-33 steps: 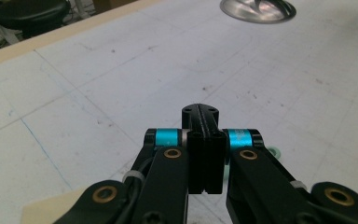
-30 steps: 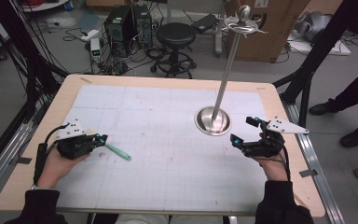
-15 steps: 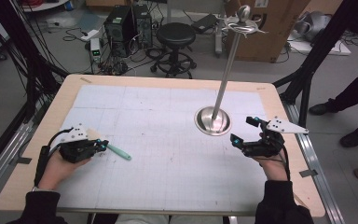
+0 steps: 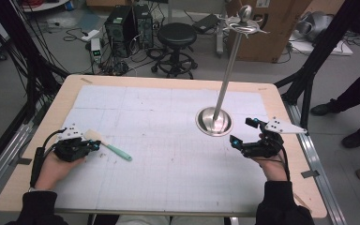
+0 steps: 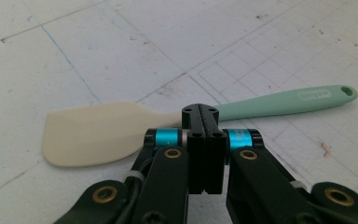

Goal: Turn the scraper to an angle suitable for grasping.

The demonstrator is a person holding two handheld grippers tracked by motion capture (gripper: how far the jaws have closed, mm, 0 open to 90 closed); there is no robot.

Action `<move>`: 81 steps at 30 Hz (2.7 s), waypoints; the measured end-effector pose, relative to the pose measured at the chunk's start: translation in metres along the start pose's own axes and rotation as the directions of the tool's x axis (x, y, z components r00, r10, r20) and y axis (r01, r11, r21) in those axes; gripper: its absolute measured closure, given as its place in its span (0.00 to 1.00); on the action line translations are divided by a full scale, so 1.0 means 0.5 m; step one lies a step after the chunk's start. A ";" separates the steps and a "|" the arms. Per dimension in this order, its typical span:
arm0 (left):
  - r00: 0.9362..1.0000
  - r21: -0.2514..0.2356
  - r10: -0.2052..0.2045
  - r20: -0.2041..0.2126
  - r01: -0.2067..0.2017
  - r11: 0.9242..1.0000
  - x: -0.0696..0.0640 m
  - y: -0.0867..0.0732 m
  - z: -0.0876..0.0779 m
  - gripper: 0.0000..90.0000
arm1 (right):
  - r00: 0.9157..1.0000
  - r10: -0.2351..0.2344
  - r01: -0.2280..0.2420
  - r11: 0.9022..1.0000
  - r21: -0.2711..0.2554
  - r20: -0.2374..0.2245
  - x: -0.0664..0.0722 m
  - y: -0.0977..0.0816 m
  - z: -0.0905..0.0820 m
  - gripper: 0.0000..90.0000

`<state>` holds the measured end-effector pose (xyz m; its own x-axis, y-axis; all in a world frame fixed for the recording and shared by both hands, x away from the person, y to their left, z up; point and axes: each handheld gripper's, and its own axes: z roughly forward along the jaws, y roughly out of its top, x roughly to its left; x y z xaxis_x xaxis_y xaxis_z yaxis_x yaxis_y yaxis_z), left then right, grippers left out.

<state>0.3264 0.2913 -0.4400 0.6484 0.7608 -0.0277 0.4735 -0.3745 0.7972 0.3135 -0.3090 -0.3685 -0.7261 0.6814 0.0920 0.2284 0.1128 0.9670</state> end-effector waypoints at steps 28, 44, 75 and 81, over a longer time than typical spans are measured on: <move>0.999 0.059 -0.036 -0.011 0.037 0.998 0.002 0.015 0.034 1.00 | 1.000 -0.004 0.004 1.000 -0.008 -0.002 0.003 0.002 0.000 0.01; 1.000 0.092 0.018 0.004 -0.018 0.996 -0.025 0.039 0.057 1.00 | 1.000 -0.002 0.002 1.000 -0.007 -0.001 0.003 0.003 -0.001 0.01; 0.999 0.069 0.038 -0.018 -0.037 0.997 -0.019 0.082 0.112 1.00 | 1.000 0.000 -0.001 1.000 -0.004 -0.009 0.003 0.001 0.003 0.01; 0.998 0.086 0.058 -0.024 -0.055 0.995 -0.018 0.082 0.116 1.00 | 1.000 0.001 -0.001 1.000 0.000 -0.009 0.003 0.001 0.004 0.01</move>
<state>0.3746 0.2382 -0.4422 0.6602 0.7504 0.0326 0.4865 -0.4603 0.7426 0.3137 -0.3062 -0.3686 -0.7315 0.6752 0.0949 0.2292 0.1124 0.9669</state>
